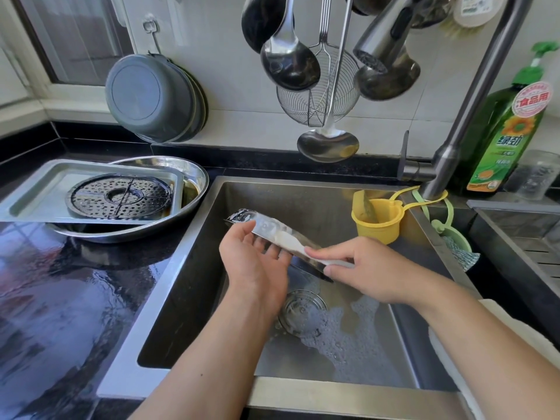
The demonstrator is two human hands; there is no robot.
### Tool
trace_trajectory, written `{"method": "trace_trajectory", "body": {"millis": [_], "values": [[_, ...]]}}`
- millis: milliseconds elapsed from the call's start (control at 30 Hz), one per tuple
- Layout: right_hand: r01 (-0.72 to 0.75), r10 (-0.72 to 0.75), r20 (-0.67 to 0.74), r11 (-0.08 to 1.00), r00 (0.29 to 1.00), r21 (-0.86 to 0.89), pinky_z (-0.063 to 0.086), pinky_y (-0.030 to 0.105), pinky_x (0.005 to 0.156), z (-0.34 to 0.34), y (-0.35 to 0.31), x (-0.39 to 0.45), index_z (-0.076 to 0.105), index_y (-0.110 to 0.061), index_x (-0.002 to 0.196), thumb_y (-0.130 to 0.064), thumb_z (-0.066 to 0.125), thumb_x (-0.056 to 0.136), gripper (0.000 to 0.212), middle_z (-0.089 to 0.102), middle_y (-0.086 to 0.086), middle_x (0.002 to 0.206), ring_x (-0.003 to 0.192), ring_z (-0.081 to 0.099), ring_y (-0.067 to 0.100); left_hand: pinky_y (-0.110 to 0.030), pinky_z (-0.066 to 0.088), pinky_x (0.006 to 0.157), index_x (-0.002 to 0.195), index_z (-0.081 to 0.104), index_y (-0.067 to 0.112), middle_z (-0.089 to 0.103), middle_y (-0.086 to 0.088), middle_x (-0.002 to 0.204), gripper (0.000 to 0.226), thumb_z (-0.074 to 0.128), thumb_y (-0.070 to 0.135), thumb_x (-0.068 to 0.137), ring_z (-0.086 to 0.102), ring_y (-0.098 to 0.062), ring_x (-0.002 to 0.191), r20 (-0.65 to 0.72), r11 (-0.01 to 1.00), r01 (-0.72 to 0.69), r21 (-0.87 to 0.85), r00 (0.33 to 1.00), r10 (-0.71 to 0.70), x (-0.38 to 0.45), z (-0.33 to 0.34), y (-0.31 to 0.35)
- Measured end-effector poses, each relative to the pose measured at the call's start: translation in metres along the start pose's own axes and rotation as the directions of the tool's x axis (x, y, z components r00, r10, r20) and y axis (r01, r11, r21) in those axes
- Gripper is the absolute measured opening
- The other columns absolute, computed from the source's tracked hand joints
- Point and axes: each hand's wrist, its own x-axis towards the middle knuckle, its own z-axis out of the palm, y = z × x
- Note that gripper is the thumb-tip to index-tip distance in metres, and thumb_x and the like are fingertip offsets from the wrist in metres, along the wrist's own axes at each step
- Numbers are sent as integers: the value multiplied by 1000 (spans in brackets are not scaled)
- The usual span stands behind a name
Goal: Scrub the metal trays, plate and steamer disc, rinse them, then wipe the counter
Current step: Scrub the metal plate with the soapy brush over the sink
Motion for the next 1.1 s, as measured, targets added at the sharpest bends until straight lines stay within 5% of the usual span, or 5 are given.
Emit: {"method": "trace_trajectory", "body": {"millis": [100, 700, 833, 933, 1100], "values": [[-14, 18, -88, 999, 996, 43, 51, 36, 104, -5, 1, 2, 59, -65, 119, -27, 62, 99, 43, 68, -14, 130, 122, 62, 14, -47, 52, 106, 135, 59, -2, 68, -19, 129, 46, 49, 20, 96, 68, -38, 118, 13, 1000, -14, -15, 1000, 14, -1, 0, 0], [9, -3, -82, 998, 997, 69, 52, 51, 101, 4, 2, 7, 52, -81, 108, -33, 62, 97, 50, 73, -2, 121, 119, 64, 26, -57, 48, 108, 141, 55, 8, 63, -14, 140, 49, 51, 22, 94, 66, -38, 120, -7, 998, 13, 58, 1000, -13, -2, 0, -1], [57, -55, -27, 997, 998, 60, 52, 53, 96, 8, -1, 5, 52, -79, 114, -40, 59, 91, 45, 74, -5, 120, 116, 64, 30, -51, 48, 110, 127, 57, 10, 63, -19, 134, 32, 50, 18, 97, 67, -39, 115, 1, 998, -15, -60, 1000, 15, -2, 2, 2], [29, -24, -84, 998, 996, 59, 54, 53, 95, 4, 4, 9, 52, -80, 110, -36, 60, 94, 48, 74, 1, 118, 114, 66, 29, -51, 47, 111, 117, 62, 8, 67, -16, 128, 25, 49, 19, 99, 65, -40, 120, 25, 992, 65, 108, 997, -68, -3, 2, -5], [35, -35, -3, 999, 999, 17, 53, 19, 74, 5, 3, 6, 56, -67, 123, -33, 61, 98, 43, 72, -24, 108, 78, 60, -11, -53, 47, 111, 124, 62, 6, 68, -19, 129, 35, 50, 25, 98, 65, -41, 121, -14, 963, 119, 243, 993, -120, -1, -1, -5]]}}
